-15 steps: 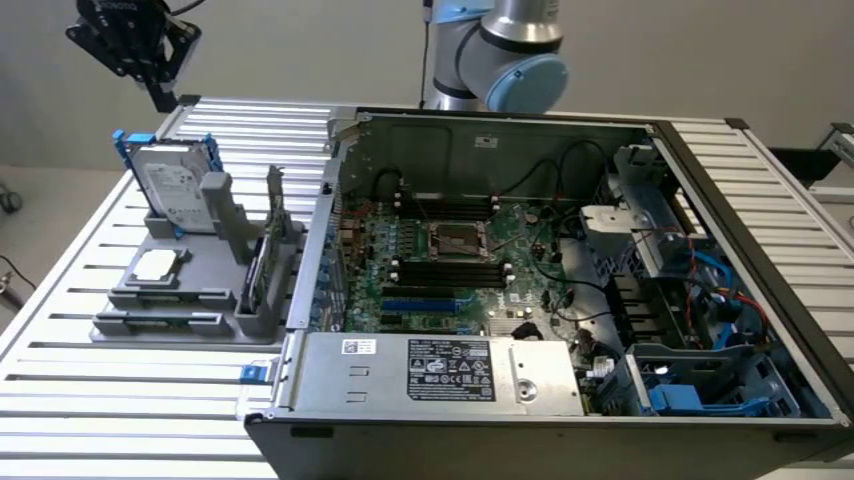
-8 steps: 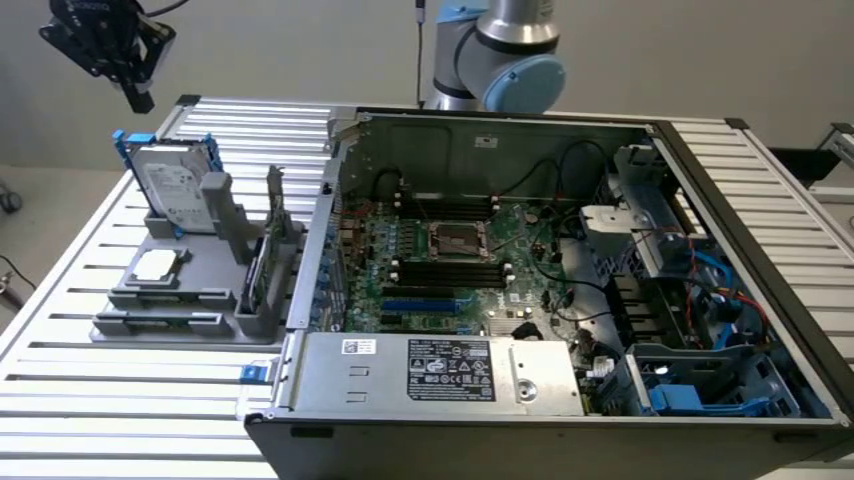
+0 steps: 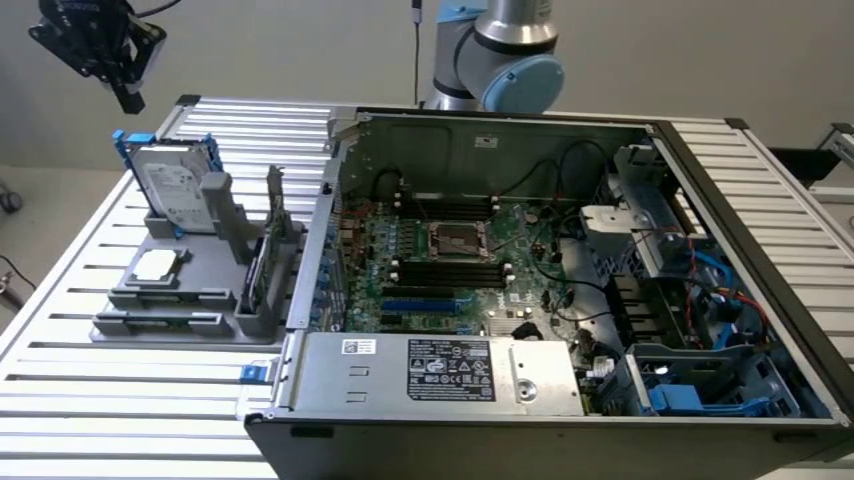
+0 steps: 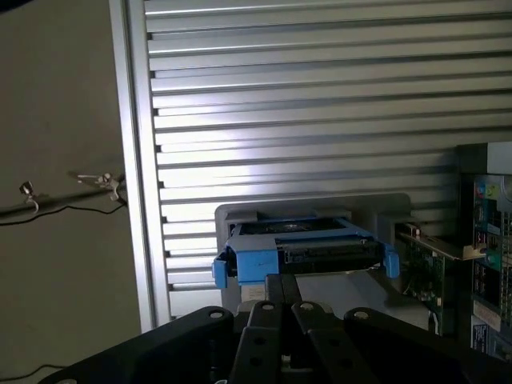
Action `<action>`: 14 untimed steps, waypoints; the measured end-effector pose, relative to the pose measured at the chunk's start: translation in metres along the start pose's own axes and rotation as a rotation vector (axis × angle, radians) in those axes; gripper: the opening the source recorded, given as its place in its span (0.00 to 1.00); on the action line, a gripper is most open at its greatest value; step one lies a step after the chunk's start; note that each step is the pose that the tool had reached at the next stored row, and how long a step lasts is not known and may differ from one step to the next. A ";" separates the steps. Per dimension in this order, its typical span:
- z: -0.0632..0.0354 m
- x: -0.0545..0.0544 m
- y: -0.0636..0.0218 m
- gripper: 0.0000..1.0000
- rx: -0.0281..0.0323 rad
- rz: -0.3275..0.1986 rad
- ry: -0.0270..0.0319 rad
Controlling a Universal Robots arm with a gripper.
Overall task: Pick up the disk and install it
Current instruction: 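Pick up the disk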
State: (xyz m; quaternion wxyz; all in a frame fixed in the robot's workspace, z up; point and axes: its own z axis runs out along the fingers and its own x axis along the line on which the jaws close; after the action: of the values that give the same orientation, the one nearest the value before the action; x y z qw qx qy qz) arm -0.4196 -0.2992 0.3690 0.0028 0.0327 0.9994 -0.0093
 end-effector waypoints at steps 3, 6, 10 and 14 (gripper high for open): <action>0.0000 0.000 0.0000 0.11 0.0000 0.000 0.0000; 0.0000 0.000 0.0000 0.11 0.0000 0.000 0.0000; 0.0000 0.000 0.0000 0.11 0.0000 0.000 0.0000; 0.0002 0.002 0.0005 0.11 -0.0002 -0.038 -0.0007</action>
State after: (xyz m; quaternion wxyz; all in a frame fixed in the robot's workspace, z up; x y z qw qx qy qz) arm -0.4212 -0.2986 0.3688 0.0030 0.0137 0.9999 -0.0093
